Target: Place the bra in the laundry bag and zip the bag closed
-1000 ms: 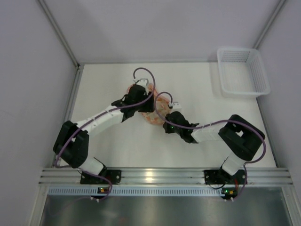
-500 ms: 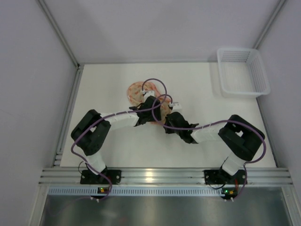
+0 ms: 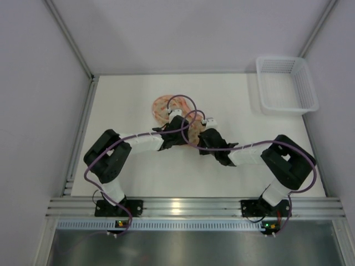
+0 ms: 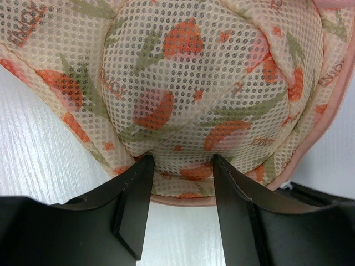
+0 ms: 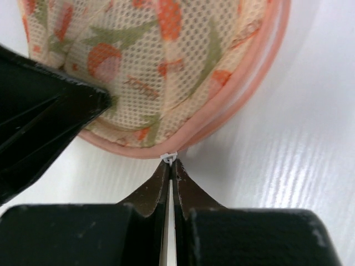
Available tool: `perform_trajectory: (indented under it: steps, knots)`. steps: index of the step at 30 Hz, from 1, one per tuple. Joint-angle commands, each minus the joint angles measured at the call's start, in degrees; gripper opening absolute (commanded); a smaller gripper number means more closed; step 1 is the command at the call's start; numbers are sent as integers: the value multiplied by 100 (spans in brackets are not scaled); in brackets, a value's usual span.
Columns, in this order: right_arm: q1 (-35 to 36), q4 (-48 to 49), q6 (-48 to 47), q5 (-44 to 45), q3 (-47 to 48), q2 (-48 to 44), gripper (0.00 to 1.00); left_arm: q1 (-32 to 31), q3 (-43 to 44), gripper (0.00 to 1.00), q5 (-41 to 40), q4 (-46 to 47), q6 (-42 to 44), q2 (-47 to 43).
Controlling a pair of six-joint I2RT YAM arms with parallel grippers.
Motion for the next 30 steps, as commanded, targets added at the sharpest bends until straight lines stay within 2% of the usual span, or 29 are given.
perform_trajectory:
  steps: [1,8,15,22,25,30]
  knots:
    - [-290,-134,-387,-16,-26,-360,0,44,-385,52,21,-1166,277,129]
    - [-571,-117,-739,-16,62,-343,0,202,-534,50,65,-1298,462,24]
    - [-932,-64,-1020,-314,176,-167,0,869,-745,50,74,-1350,795,-416]
    - [-801,-73,-889,-579,-87,-527,0,1257,-289,50,-75,-1342,928,-29]
    - [-634,6,-784,-605,-289,-712,0,1617,-51,50,-84,-1307,1085,76]
    - [-335,94,-634,-693,-307,-450,0,1943,554,49,135,-1219,1551,349]
